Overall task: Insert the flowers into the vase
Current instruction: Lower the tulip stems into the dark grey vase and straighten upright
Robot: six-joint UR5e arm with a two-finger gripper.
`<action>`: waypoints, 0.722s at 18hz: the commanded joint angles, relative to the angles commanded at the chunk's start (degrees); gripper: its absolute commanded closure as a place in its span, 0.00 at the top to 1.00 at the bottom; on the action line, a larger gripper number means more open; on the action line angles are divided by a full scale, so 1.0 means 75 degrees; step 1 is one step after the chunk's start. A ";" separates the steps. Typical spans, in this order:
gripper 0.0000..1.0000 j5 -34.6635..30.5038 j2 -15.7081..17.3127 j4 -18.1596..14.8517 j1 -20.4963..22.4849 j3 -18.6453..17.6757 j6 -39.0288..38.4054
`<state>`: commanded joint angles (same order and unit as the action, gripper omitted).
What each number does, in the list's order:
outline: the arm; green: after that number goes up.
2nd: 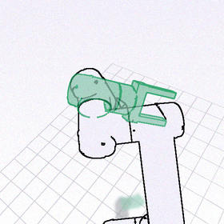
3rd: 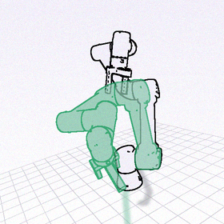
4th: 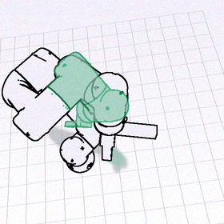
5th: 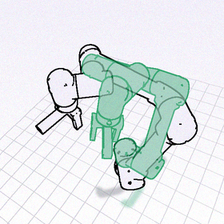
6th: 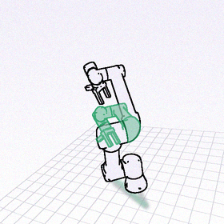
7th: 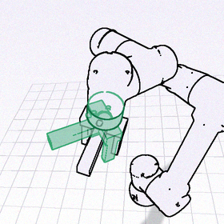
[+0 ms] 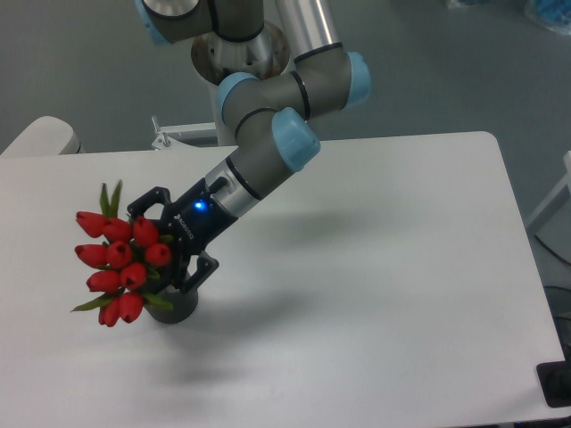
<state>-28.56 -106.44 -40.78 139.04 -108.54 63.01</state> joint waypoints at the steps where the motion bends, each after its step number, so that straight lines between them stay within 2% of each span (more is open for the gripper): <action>1: 1.00 0.0000 0.0023 0.0000 0.0012 -0.0058 0.0012; 3: 1.00 -0.0035 0.0047 -0.0011 -0.0011 -0.0117 0.0012; 8: 1.00 -0.0082 0.0422 -0.0012 0.0059 -0.0586 0.0000; 13: 1.00 -0.0094 0.0527 -0.0012 0.0106 -0.0610 -0.0011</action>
<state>-29.27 -102.48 -40.87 139.83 -113.12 62.93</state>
